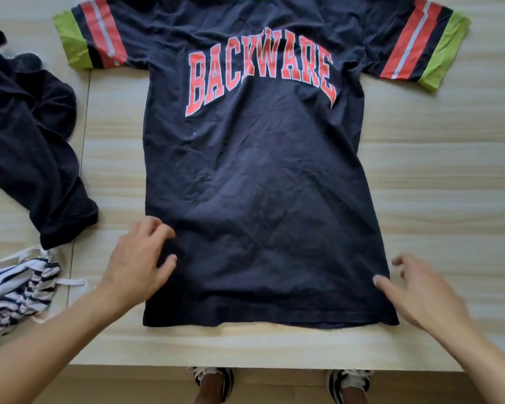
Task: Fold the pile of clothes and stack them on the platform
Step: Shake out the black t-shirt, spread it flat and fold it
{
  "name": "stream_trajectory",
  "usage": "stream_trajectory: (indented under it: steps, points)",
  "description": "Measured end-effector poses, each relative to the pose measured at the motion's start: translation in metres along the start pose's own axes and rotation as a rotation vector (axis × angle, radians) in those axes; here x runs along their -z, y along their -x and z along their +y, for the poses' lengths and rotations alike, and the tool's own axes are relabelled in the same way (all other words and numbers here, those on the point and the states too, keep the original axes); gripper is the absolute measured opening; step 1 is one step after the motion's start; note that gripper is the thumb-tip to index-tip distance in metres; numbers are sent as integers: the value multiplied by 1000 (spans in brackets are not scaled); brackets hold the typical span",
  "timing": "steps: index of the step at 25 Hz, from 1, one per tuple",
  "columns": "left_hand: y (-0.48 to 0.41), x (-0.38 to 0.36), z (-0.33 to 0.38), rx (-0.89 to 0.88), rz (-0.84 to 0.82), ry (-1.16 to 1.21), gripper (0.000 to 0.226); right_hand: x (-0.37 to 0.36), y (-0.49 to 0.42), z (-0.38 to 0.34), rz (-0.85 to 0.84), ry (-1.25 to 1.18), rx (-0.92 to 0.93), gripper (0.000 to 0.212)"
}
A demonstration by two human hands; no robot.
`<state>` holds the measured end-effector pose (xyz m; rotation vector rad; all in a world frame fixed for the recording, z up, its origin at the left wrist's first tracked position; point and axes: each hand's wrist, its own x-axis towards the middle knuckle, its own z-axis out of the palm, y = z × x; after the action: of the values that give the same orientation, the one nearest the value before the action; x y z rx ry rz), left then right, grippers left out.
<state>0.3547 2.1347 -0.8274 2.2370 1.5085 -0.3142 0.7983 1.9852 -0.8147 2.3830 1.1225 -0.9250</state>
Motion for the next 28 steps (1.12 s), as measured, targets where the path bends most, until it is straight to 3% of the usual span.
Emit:
stream_trajectory:
  steps: [2,4,9,10,12,14,15,17,20,23,24,26,28]
  points:
    - [-5,-13,2,357,74,129,43,11,-16,-31,131,-242,7,54]
    - [1,-24,11,534,72,257,47,17,-32,-56,130,-396,-53,47]
    - [15,-29,21,475,136,430,29,24,-38,-76,-54,-608,-28,17]
    - [19,-28,18,456,149,427,30,26,-39,-73,-162,-578,6,17]
    - [30,-29,2,449,150,362,38,31,-42,-63,-429,-410,24,36]
    - [36,-30,-18,517,54,259,49,40,-49,-60,-560,-325,-29,31]
    - [37,-30,-27,561,-2,187,51,44,-57,-60,-507,-333,-50,31]
    - [26,-25,-32,541,-5,-10,54,56,-82,-64,-190,-378,-54,40]
    - [-15,-9,-1,305,181,-103,45,79,-123,-83,198,-530,-17,36]
    - [-80,0,53,79,253,7,56,100,-162,-107,454,-293,276,56]
    - [-107,0,70,21,274,46,59,108,-177,-114,502,-129,425,63]
    - [-161,2,99,-66,319,67,64,119,-202,-121,437,143,617,68]
    - [-208,7,119,-67,317,56,70,132,-221,-119,398,293,597,77]
